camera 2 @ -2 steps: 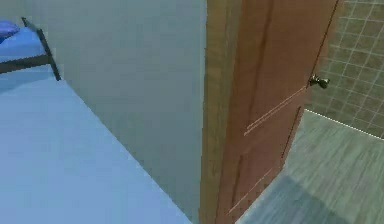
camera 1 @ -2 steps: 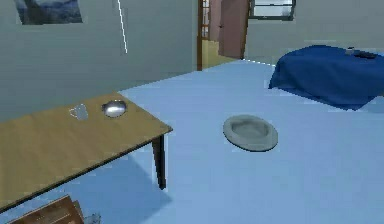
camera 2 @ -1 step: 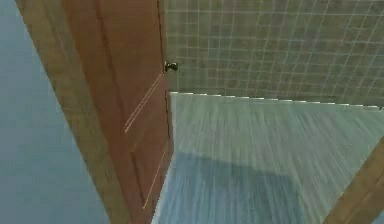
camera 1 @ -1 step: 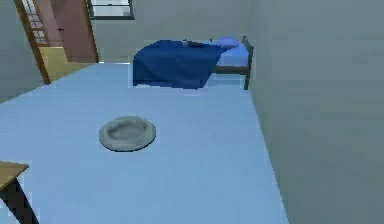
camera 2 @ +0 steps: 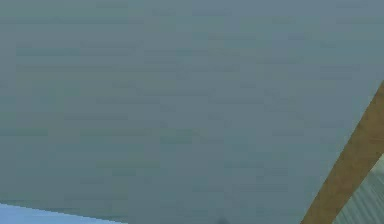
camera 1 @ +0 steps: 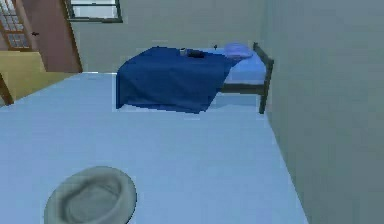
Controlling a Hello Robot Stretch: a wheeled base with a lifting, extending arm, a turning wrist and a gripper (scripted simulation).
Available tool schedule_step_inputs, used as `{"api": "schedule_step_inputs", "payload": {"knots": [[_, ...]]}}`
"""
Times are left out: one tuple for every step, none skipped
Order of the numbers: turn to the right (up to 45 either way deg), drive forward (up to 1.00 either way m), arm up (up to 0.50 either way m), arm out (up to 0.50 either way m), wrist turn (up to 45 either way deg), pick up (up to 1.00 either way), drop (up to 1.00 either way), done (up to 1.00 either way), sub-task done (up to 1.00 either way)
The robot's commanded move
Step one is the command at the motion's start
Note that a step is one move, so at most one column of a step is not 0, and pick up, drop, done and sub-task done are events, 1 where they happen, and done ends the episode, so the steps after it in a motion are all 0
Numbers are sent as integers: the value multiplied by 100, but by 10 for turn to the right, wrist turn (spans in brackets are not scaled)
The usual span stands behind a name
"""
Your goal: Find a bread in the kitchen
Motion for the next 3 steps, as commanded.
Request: {"api": "schedule_step_inputs", "payload": {"knots": [[0, 100, 0, 0, 0, 0, 0, 0, 0], [60, 0, 0, 0, 0, 0, 0, 0, 0], [0, 55, 0, 0, 0, 0, 0, 0, 0]]}}
